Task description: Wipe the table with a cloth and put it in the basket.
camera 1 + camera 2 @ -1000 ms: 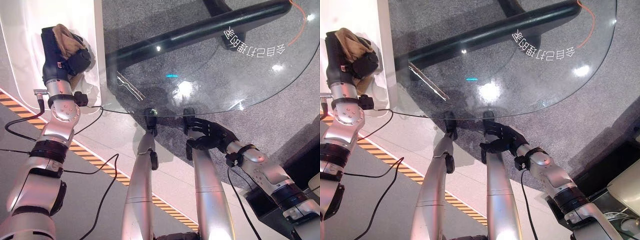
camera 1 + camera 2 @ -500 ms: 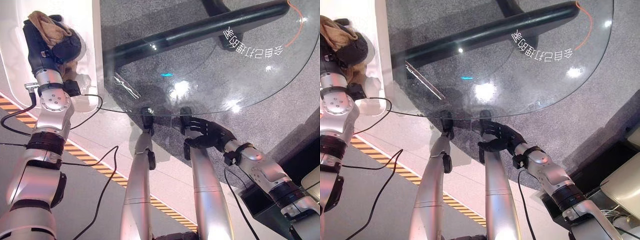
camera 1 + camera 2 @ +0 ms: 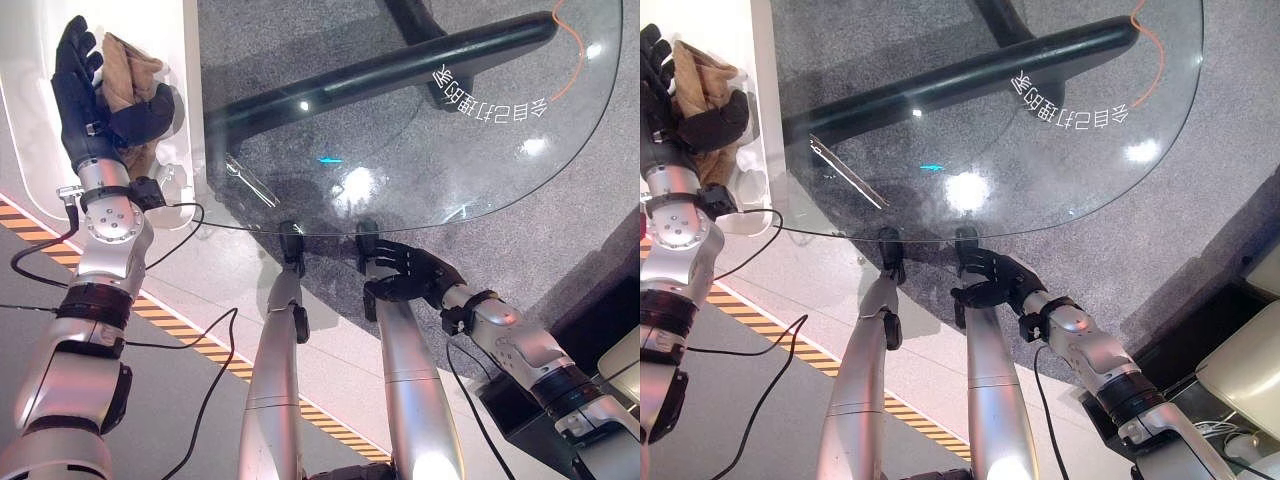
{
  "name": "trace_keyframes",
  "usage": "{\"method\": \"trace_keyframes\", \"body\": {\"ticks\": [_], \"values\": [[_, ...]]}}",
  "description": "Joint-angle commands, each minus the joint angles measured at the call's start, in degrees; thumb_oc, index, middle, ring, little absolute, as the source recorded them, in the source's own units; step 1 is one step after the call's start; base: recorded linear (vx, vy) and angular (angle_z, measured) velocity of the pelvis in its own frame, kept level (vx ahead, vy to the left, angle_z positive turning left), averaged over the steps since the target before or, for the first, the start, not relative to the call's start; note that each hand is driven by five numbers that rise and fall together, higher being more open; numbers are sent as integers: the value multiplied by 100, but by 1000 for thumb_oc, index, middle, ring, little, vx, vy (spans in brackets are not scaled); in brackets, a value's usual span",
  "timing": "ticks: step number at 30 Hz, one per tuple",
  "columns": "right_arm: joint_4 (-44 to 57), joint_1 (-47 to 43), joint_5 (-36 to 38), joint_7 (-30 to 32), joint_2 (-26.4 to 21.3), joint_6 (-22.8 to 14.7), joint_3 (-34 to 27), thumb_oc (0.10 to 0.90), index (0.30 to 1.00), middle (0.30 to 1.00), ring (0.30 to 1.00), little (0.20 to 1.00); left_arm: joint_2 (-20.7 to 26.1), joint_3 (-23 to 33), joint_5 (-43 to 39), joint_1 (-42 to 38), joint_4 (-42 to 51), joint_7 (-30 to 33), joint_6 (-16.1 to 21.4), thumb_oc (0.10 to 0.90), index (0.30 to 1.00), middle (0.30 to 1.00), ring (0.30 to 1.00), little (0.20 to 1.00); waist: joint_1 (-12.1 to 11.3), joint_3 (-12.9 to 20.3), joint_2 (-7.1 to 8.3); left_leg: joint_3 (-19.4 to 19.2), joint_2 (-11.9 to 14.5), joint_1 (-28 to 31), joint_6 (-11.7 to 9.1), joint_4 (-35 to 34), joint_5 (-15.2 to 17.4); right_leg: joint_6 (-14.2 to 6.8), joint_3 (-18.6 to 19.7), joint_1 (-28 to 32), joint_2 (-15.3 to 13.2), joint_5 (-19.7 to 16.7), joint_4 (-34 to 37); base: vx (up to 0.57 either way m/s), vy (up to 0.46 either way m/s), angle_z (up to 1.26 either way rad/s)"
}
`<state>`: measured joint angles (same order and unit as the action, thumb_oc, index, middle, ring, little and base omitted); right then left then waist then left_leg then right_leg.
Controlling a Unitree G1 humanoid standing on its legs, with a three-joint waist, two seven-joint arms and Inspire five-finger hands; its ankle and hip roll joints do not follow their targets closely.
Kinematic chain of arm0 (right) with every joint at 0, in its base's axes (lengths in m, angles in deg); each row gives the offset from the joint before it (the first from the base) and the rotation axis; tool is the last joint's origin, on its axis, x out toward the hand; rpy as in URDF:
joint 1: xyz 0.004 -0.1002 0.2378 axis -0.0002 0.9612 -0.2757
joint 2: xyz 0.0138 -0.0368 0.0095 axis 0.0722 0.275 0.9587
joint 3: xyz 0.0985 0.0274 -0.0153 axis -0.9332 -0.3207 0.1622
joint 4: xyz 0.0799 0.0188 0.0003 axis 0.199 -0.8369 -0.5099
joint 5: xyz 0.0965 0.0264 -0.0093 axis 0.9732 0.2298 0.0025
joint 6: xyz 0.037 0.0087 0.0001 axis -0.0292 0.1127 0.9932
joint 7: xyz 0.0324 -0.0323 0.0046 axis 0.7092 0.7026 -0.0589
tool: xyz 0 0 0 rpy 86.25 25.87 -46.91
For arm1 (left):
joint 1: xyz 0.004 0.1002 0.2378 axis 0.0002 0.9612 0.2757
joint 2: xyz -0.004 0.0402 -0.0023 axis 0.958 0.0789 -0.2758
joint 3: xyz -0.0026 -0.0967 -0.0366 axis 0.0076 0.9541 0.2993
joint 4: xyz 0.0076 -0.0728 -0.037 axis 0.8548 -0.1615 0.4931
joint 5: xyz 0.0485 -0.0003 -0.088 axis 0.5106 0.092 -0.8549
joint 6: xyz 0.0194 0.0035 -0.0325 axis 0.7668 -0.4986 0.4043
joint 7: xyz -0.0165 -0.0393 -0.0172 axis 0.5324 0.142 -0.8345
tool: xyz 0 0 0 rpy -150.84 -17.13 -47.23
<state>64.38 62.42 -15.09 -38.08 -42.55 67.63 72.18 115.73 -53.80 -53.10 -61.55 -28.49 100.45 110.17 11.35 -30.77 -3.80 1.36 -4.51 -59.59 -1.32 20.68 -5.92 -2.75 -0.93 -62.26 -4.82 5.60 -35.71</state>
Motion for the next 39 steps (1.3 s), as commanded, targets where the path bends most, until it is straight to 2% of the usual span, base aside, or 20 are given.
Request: {"method": "trace_keyframes", "body": {"ticks": [1, 6, 13, 19, 22, 25, 30, 32, 36, 39], "values": [[242, 1119, -213, -82, 151, 22, 178, 800, 900, 900, 900, 900, 55, 798, 69, 252, 311, 155, 902, 800, 900, 900, 900, 900, -209, 98, -108, -63, -289, 381, -52, 193, 476, -266, 860, 332, 469, -601, 1034, 0, 0, 0], [261, 1389, -371, -205, 178, -105, 58, 800, 900, 900, 900, 900, 74, 1134, 185, 447, 570, 286, 1255, 800, 900, 900, 900, 900, -220, 98, -155, -28, -307, 624, -47, 84, 450, -233, 856, 572, 484, -571, 1119, -11, -4, 1], [319, 1678, -441, -223, 248, -267, 22, 800, 900, 900, 900, 900, 26, 1439, 573, 846, 915, 660, 1467, 800, 900, 900, 900, 900, -267, 98, -189, 73, -335, 969, -46, -18, 430, -195, 822, 941, 493, -532, 1213, -29, -26, 1], [96, 1782, -426, -113, 477, -464, 6, 800, 900, 900, 900, 900, -265, 1598, 1320, 1271, 1281, 953, 1721, 800, 900, 900, 900, 900, -341, 98, -106, 203, -359, 1477, -67, -177, 430, -156, 746, 1517, 522, -515, 1402, -74, -81, 3], [-34, 1788, -412, -94, 578, -588, -8, 800, 900, 900, 900, 900, -373, 1610, 1420, 1423, 1459, 760, 1726, 800, 900, 900, 900, 900, -376, 98, -48, 265, -368, 1627, -76, -235, 392, -143, 721, 1700, 547, -553, 1467, -76, -87, 10], [-146, 1851, -411, -89, 720, -630, -60, 800, 900, 900, 900, 900, -571, 1482, 1341, 1779, 1839, 483, 1482, 800, 900, 900, 900, 900, -418, 98, 43, 383, -377, 2080, -93, -392, 427, -121, 659, 2178, 597, -485, 1570, -104, -138, 10], [-419, 1860, -592, 5, 917, -700, -144, 800, 900, 900, 900, 900, -986, 1207, 1265, 2262, 2141, -11, 1110, 800, 900, 900, 900, 900, -479, 98, 100, 537, -356, 2589, -112, -621, 349, -79, 581, 2696, 674, -442, 1686, -121, -115, -1], [-700, 1844, -663, 28, 1066, -715, -235, 800, 900, 900, 900, 900, -1319, 973, 1256, 2648, 2093, -319, 992, 800, 900, 900, 900, 900, -514, 98, 117, 628, -316, 3030, -140, -840, 291, -61, 540, 3144, 728, -392, 1793, -153, -134, -3], [-1043, 1839, -754, 106, 1223, -623, -361, 800, 900, 900, 900, 900, -1645, 626, 1017, 3090, 1828, -664, 951, 800, 900, 900, 900, 900, -551, 116, 132, 700, -234, 3512, -170, -1120, 200, -26, 468, 3664, 772, -342, 1931, -116, -89, 1], [-1461, 1856, -720, 185, 1327, -586, -469, 800, 900, 900, 900, 900, -1831, 325, 933, 3394, 1482, -1039, 896, 800, 900, 900, 900, 900, -580, 320, 123, 721, -174, 3774, -177, -1310, 181, -10, 399, 3953, 767, -300, 2052, -82, -75, 6]]}}
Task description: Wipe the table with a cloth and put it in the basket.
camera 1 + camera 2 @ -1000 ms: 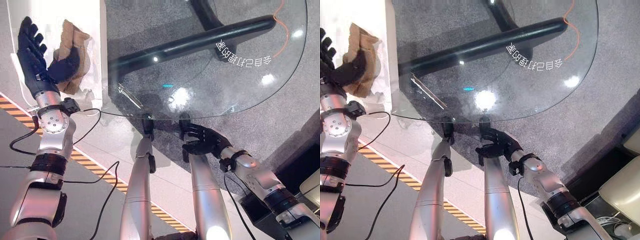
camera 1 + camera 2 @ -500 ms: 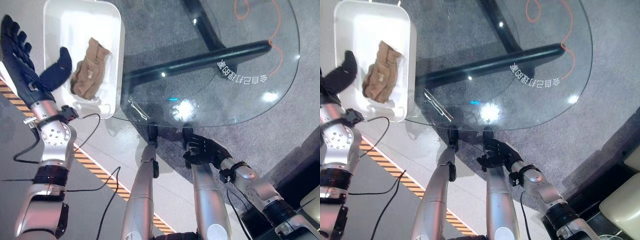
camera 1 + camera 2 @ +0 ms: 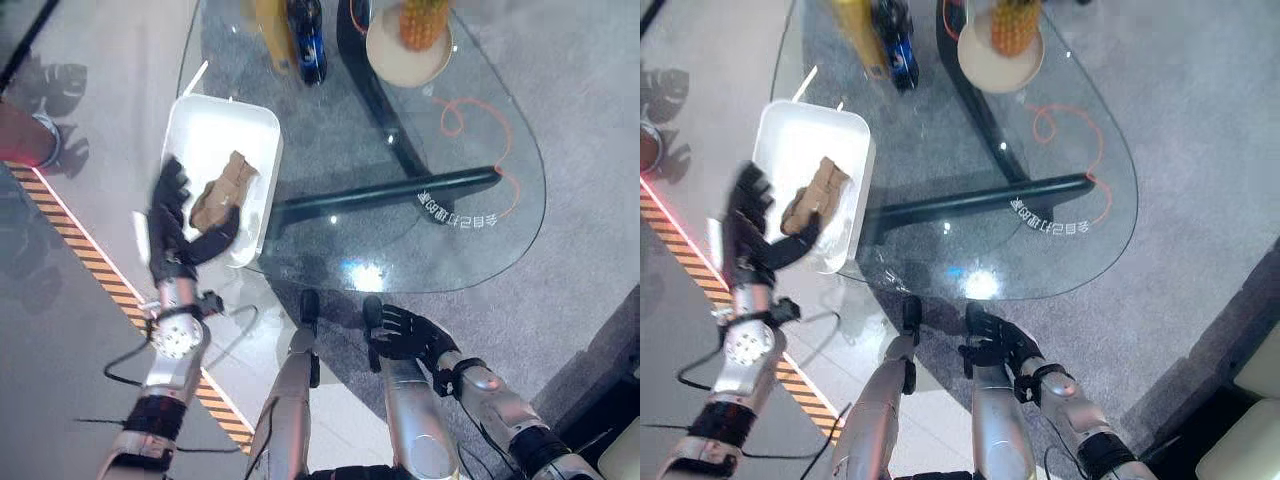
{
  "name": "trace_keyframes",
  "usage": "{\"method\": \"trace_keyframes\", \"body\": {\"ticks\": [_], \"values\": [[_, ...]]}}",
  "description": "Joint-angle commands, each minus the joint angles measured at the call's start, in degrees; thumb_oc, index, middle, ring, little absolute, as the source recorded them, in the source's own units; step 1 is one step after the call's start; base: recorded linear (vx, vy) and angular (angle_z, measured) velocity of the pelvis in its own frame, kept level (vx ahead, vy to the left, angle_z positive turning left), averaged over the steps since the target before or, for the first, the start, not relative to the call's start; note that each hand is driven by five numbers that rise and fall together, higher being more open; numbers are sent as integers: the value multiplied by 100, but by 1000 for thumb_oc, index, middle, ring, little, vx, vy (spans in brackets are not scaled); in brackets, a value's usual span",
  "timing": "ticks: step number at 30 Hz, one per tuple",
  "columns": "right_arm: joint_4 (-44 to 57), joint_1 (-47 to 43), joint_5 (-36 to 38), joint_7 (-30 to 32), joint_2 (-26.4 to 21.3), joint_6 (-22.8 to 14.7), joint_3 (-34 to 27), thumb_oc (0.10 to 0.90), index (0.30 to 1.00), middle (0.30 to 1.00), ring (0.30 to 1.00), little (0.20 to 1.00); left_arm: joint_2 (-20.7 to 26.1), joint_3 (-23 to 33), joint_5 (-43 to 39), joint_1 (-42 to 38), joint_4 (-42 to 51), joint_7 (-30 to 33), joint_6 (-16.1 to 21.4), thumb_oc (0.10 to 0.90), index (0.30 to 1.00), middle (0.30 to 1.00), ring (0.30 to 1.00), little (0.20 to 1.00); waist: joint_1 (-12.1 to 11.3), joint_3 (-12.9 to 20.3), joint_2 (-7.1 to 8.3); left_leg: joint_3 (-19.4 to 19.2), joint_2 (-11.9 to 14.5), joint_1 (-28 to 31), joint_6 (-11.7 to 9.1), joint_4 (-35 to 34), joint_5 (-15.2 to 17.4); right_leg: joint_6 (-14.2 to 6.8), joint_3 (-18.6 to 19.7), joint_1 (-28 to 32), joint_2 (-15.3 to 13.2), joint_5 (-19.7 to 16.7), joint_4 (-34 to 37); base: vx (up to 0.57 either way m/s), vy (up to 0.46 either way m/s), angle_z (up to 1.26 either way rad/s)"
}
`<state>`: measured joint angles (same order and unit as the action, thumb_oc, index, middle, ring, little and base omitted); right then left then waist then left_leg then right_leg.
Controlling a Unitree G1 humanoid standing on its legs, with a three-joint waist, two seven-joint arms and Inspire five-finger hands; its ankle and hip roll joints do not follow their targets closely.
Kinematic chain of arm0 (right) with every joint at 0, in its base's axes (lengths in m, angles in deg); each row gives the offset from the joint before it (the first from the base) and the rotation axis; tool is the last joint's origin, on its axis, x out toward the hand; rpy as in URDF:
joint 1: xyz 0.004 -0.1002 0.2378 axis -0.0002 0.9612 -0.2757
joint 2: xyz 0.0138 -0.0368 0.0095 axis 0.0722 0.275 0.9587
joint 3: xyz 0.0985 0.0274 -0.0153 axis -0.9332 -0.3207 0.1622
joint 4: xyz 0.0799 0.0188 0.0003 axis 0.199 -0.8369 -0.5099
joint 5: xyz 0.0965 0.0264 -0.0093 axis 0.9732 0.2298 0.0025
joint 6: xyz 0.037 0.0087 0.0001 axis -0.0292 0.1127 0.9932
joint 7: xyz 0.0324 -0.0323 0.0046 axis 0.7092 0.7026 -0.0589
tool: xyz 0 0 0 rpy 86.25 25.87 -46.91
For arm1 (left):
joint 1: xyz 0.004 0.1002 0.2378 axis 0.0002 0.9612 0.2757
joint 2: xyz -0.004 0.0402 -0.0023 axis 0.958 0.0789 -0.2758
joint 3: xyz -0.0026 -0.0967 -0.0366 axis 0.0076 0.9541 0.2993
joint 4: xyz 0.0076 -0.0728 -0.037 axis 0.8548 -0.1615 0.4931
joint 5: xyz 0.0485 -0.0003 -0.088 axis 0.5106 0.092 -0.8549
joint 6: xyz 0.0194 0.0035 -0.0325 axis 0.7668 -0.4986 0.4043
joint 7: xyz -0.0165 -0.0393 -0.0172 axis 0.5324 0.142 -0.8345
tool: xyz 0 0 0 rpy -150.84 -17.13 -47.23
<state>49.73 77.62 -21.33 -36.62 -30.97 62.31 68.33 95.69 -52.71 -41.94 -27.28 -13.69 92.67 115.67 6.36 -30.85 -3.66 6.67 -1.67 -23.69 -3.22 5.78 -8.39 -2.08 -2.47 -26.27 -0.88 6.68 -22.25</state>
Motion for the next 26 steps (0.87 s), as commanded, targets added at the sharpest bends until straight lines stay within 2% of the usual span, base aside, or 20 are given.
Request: {"method": "trace_keyframes", "body": {"ticks": [1, 5, 6, 7, 8, 13, 14, 18, 19, 26], "values": [[-196, 354, -32, 57, 213, -68, -137, 800, 900, 900, 900, 900, 146, 96, -293, 101, -99, -452, 269, 800, 900, 900, 900, 900, -103, 421, 106, 175, -427, 281, 12, 118, 433, -72, 518, 465, 360, -388, 747, -81, -96, 6], [-829, 419, 111, 124, 389, -74, -317, 800, 900, 900, 900, 900, 27, -247, -412, 423, -561, -862, -45, 800, 900, 900, 900, 900, -150, 710, 103, 149, -352, 620, 29, -104, 454, -73, 419, 866, 325, -363, 953, -26, -52, -3], [-1217, 455, 126, 89, 477, -105, -392, 800, 900, 900, 900, 900, -106, -313, -705, 572, -908, -1245, -373, 800, 900, 900, 900, 900, -165, 904, 105, 107, -298, 842, 38, -234, 480, -89, 376, 1124, 316, -364, 1127, 34, -30, -4], [-1483, 472, 98, 55, 515, -109, -432, 800, 900, 900, 900, 900, -202, -371, -604, 649, -1206, -1365, -478, 800, 900, 900, 900, 900, -168, 1033, 110, 86, -271, 975, 46, -299, 504, -96, 345, 1280, 313, -354, 1225, 37, -27, -5], [-1543, 473, 88, 49, 524, -104, -443, 800, 900, 900, 900, 900, -225, -392, -568, 663, -1275, -1378, -514, 800, 900, 900, 900, 900, -169, 1058, 112, 79, -265, 1012, 48, -315, 509, -97, 338, 1322, 312, -353, 1249, 38, -17, -5], [-2346, 535, -35, -70, 711, 15, -553, 800, 900, 900, 900, 900, -539, -499, -175, 801, -2419, -1736, -1232, 800, 900, 900, 900, 900, -169, 1550, 169, -17, -185, 1492, 77, -535, 577, -126, 226, 1845, 298, -337, 1562, 73, -18, -11], [-2568, 552, -22, -146, 768, 62, -595, 800, 900, 900, 900, 900, -628, -489, -131, 789, -2861, -1729, -1248, 800, 900, 900, 900, 900, -160, 1686, 189, -68, -157, 1603, 87, -564, 601, -135, 176, 1964, 286, -332, 1611, 121, -24, -17], [-3363, 652, -64, -253, 997, 44, -753, 800, 900, 900, 900, 900, -886, -350, -183, 786, -3998, -1893, -1907, 800, 900, 900, 900, 900, -138, 2078, 257, -239, -77, 1950, 125, -618, 728, -163, 60, 2308, 248, -294, 1741, 124, -33, -19], [-3600, 663, -108, -287, 1069, 76, -806, 800, 900, 900, 900, 900, -950, -350, -95, 781, -4341, -1956, -1984, 800, 900, 900, 900, 900, -115, 2204, 269, -307, -50, 2069, 141, -639, 770, -168, 12, 2415, 225, -291, 1790, 125, -37, -6], [-4131, 669, -259, -370, 1189, 235, -937, 800, 900, 900, 900, 900, -1059, -270, 23, 787, -4848, -2170, -2245, 800, 900, 900, 900, 900, -82, 2498, 294, -498, 26, 2504, 177, -897, 863, -228, -152, 2787, 161, -299, 2037, 75, -23, -6]]}}
